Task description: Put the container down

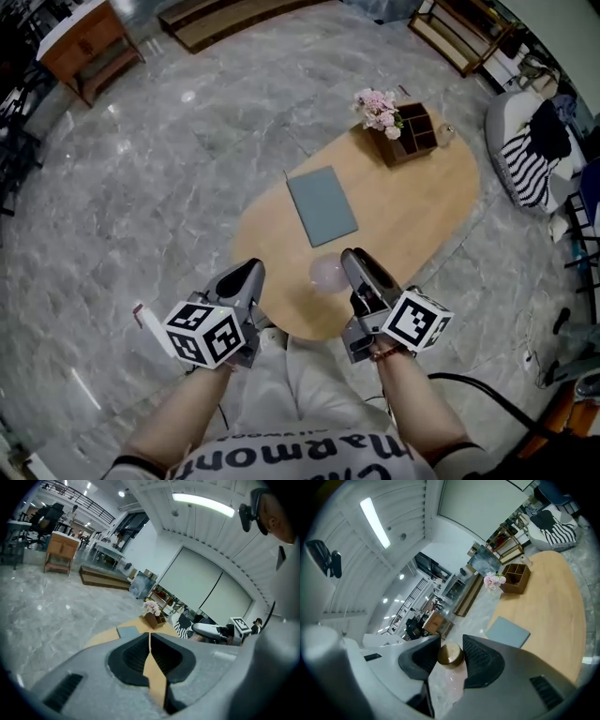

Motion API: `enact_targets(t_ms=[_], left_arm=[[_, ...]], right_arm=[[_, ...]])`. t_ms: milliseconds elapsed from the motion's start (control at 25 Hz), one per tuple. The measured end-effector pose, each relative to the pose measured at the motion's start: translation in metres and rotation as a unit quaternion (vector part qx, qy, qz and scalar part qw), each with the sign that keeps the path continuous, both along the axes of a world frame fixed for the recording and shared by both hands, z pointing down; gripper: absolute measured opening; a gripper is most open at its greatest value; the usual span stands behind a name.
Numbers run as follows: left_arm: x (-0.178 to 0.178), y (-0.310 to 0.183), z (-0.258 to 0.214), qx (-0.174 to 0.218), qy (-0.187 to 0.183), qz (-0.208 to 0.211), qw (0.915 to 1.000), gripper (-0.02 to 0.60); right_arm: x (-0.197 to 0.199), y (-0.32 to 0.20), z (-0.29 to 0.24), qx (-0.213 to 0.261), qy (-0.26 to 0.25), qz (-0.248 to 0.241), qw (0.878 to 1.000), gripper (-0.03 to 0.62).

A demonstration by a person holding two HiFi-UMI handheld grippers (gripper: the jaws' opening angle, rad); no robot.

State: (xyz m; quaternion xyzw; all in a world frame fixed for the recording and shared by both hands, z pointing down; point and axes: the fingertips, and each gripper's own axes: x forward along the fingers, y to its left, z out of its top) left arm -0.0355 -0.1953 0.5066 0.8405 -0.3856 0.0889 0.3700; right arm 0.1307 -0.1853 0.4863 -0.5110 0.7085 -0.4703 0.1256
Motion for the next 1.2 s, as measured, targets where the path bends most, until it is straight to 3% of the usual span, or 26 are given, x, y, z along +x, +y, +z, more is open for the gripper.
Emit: enact_targets(t_ms=[320, 600, 880, 1000, 1200], left_arm=[[-0.017, 0.005, 0.099, -0.095, -0.053, -0.082, 0.9908, 0.015], [-0.003, 0.016, 0.161, -0.117, -0.134, -0.009, 0.9841, 0.015], [0.008, 0.019, 0.178, -0.140, -0.106, 0.000, 0.9846, 0.015], [0.007, 0.029, 0.184, -0.162, -0.117, -0.006, 0.9798, 0.015], [0.006, 0.040, 0.188, -0.170, -0.132, 0.017, 0.9763, 0.015]], right_arm=[[-0.005, -0.005, 0.099, -0.055, 0.083, -0.037, 0.994, 0.135], [-0.003, -0.007, 0.172, -0.111, 0.120, -0.053, 0.985, 0.135], [0.000, -0.007, 0.220, -0.149, 0.175, -0.074, 0.970, 0.135], [0.004, -0.006, 0.231, -0.153, 0.206, -0.090, 0.962, 0.135], [0.007, -0.011, 0.236, -0.147, 0.233, -0.097, 0.957, 0.135]])
